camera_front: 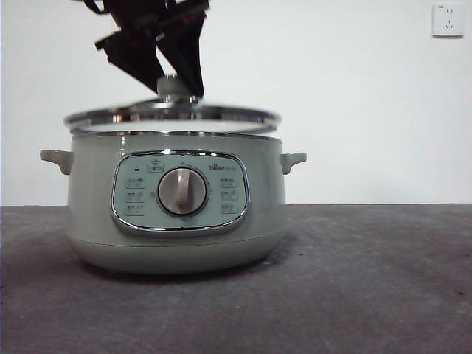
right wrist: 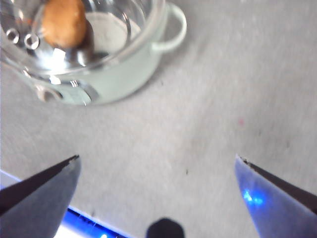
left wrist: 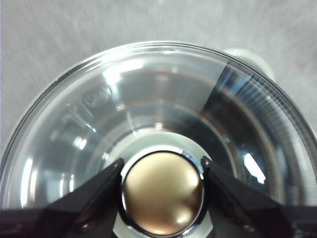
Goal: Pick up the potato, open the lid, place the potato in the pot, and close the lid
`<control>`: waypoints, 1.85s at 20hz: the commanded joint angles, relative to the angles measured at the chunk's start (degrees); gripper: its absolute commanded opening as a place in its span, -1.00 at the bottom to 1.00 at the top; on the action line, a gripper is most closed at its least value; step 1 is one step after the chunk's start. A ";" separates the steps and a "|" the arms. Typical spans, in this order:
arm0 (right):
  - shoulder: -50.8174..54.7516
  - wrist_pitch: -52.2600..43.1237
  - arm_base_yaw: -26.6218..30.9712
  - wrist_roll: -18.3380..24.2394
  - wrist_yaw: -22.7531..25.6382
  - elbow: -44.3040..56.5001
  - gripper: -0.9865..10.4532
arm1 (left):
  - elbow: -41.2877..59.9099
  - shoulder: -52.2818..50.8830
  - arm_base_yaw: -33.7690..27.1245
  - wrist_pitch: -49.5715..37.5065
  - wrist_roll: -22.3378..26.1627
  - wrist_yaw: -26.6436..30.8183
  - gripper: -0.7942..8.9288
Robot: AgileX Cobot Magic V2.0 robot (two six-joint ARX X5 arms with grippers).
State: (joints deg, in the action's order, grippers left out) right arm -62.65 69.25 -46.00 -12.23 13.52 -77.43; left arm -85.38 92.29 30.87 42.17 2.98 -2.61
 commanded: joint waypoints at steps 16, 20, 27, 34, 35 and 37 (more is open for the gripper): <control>4.15 -0.59 -0.11 -4.22 -0.02 3.78 0.23 | -0.28 4.87 0.09 -3.32 0.66 1.09 -0.81; 4.15 -0.59 -0.11 -4.31 -0.02 3.78 0.23 | -0.28 4.39 0.07 -4.22 0.02 0.52 0.51; 4.02 -0.55 -0.11 -4.31 -0.02 3.78 0.23 | -0.28 -3.21 0.09 -1.20 0.04 0.46 0.73; 4.00 -0.42 -0.11 -4.76 -0.07 3.78 0.23 | -0.28 -15.56 0.11 14.69 0.52 0.37 0.71; 3.98 -0.42 -0.11 -4.74 -0.04 3.78 0.23 | -0.28 -17.09 0.11 16.41 0.68 0.24 0.71; 3.98 -0.28 -0.11 -4.74 -0.02 3.78 0.23 | -0.28 -19.58 0.15 18.80 1.49 0.28 0.71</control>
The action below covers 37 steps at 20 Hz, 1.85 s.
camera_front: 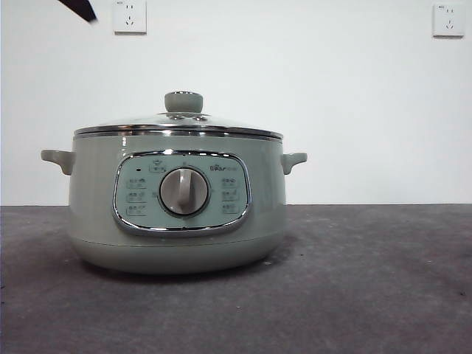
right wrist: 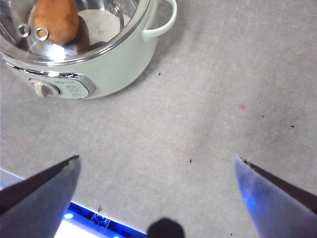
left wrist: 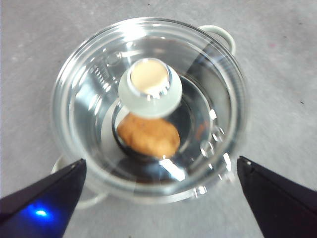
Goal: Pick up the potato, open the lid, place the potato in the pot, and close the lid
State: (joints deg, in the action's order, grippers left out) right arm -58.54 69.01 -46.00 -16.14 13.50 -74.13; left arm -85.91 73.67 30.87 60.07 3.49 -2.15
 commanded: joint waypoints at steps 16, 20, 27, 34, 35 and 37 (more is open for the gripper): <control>-0.15 2.60 -0.11 -0.13 -1.09 0.48 -0.83 | 0.24 -3.41 0.46 10.62 3.63 -1.05 -0.84; -0.15 2.60 -0.11 -0.11 -1.05 0.48 -0.83 | 0.24 -3.39 0.46 9.01 3.63 -1.05 -0.84; -0.15 2.60 -0.11 -0.13 -1.05 0.48 -0.83 | 0.24 -3.32 0.48 -2.51 3.63 -1.05 -0.84; -0.15 2.62 -0.11 -0.13 -1.05 0.48 -0.83 | 8.37 -10.47 -7.89 -8.66 4.28 0.17 -0.84; -0.15 2.58 -0.11 -0.13 -1.05 0.48 -0.83 | 14.67 -14.23 -10.21 -13.16 2.91 0.20 -0.84; -0.15 2.58 -0.11 -0.13 -1.05 0.48 -0.83 | 28.26 -22.64 -14.43 -23.87 -0.37 0.22 -0.84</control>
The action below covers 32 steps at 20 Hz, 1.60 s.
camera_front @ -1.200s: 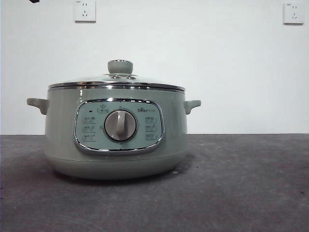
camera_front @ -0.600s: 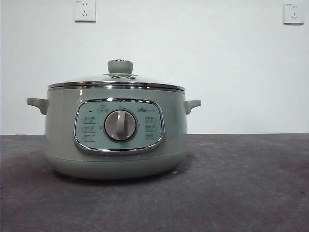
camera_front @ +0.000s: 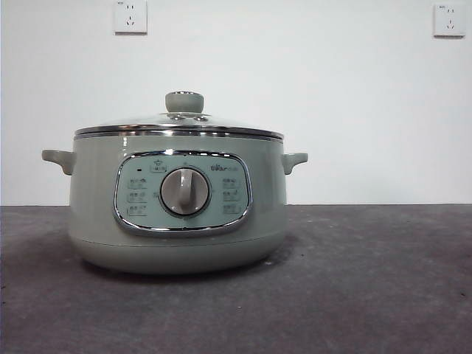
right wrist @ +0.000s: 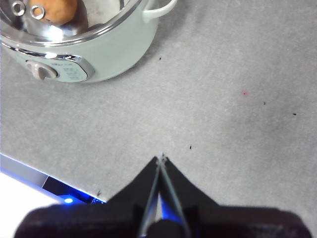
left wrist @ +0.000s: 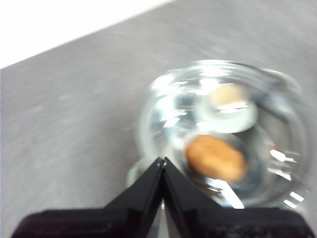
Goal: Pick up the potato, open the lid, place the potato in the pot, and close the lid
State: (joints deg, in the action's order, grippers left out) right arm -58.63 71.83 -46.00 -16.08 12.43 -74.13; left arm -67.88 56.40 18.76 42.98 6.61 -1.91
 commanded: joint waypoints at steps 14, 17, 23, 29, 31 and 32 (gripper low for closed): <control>-0.07 -0.22 -0.11 -0.20 0.02 0.48 -0.83 | 65.29 -48.59 -19.58 -35.98 -14.14 3.67 -0.84; -0.07 -0.24 -0.11 -0.20 0.02 0.48 -0.83 | 67.43 -52.04 -19.63 -35.39 -14.45 5.03 -0.84; -0.07 -0.22 -0.11 -0.20 0.02 0.48 -0.83 | 67.43 -56.17 -19.71 -33.59 -11.78 5.99 -0.84; -0.07 -0.22 -0.11 -0.20 0.02 0.48 -0.83 | 67.43 -56.19 -19.69 -33.55 -6.25 5.97 -0.84; -0.07 -0.24 -0.11 -0.20 0.02 0.48 -0.83 | 67.43 -56.17 -19.69 -33.68 -6.34 5.81 -0.84; -0.07 -0.22 -0.11 -0.20 0.00 0.48 -0.83 | 67.43 -56.08 -19.69 -33.68 -6.34 5.79 -0.84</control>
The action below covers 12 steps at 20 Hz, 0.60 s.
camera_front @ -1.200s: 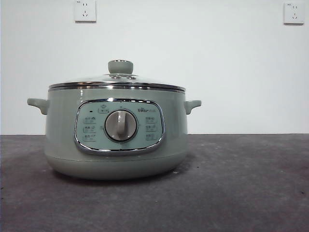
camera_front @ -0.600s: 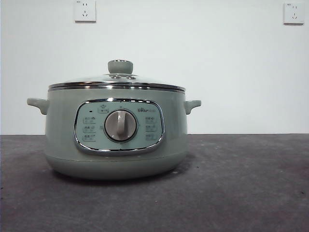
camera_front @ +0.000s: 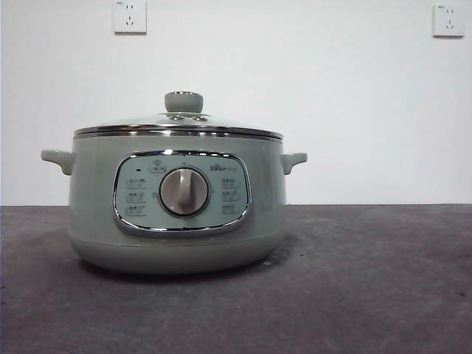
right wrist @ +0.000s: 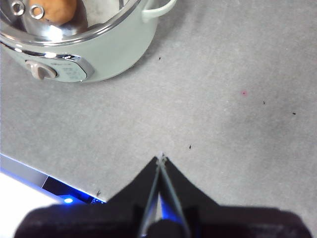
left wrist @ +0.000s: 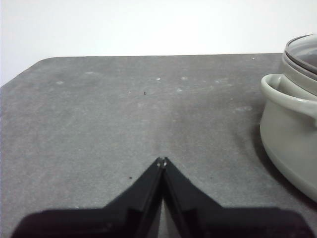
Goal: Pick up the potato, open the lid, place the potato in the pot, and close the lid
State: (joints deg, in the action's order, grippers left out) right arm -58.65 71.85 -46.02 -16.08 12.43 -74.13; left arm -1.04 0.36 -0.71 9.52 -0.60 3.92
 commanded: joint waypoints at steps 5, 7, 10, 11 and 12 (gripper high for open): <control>-0.04 -0.26 -0.09 -0.20 0.02 0.48 -0.83 | 0.59 1.33 -0.22 -0.22 0.87 0.00 -0.84; -0.04 -0.26 -0.09 -0.20 0.02 0.48 -0.83 | 0.59 1.84 -0.22 -0.22 0.87 -0.02 -0.84; -0.04 -0.26 -0.09 -0.17 0.02 0.48 -0.83 | 0.59 2.51 -0.22 -0.22 0.87 -0.02 -0.84; -0.04 -0.26 -0.07 -0.20 0.04 0.48 -0.83 | 0.59 2.80 -0.22 -0.22 0.87 -0.02 -0.84; 0.09 -0.33 0.17 -0.15 0.26 0.48 -0.83 | 0.59 2.97 -0.22 -0.22 0.87 0.00 -0.84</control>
State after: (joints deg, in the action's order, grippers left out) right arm -58.61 71.81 -45.78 -16.08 12.60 -74.13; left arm -1.04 3.38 -0.71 9.52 -0.43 3.95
